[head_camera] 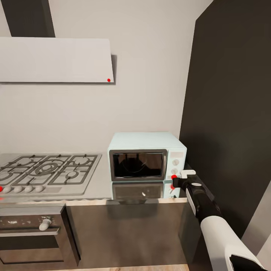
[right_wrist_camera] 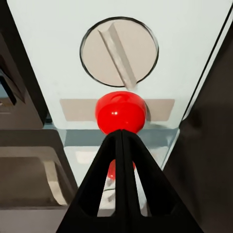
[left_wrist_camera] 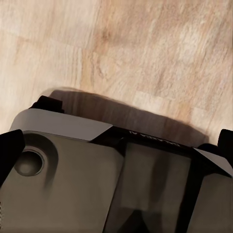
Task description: In the kitchen, take the popcorn bag from the countertop, put it into the microwave, and heat it until the popcorn is cooked so the cooked popcorn ends up inside the bag.
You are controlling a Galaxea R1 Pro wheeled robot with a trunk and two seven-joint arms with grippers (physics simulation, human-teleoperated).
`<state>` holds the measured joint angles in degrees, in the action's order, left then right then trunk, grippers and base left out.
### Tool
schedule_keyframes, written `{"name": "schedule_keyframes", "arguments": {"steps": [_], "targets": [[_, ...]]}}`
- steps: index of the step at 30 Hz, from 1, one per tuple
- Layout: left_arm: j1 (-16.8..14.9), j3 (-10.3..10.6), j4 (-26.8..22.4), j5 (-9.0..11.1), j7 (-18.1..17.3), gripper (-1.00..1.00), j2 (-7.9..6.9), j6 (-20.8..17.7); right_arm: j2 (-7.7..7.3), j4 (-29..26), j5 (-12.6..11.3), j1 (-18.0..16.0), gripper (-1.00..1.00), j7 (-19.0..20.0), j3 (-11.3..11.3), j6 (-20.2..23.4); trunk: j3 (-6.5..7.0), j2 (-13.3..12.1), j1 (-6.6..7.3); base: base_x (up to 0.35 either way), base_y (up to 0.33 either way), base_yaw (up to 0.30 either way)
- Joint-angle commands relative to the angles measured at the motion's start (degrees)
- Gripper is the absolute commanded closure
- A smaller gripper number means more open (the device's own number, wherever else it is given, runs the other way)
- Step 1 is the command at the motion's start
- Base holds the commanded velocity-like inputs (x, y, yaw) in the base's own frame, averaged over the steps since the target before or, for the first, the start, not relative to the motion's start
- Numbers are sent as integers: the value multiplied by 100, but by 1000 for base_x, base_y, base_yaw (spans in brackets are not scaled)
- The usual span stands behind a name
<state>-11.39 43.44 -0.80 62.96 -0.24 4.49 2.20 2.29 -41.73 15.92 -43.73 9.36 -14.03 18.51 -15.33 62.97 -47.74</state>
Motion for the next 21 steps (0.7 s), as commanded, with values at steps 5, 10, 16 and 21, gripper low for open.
{"name": "schedule_keyframes", "arguments": {"steps": [5,10,16,21], "targets": [[-3,50,1,34,-2,-100,3,17,0,-10,69,-4,100,45,-39,21,-7,5,-1,2,0,0],[-4,50,1,32,-2,-100,0,17,0,-10,64,-4,100,40,-38,21,-7,5,-1,198,0,0],[-4,50,1,32,-2,-100,-1,17,0,-10,64,-4,100,20,-31,21,-7,5,-1,44,0,0],[-1,50,1,32,-2,-100,-1,17,0,-10,62,-4,100,14,-30,21,-7,5,-1,1,0,0]]}}
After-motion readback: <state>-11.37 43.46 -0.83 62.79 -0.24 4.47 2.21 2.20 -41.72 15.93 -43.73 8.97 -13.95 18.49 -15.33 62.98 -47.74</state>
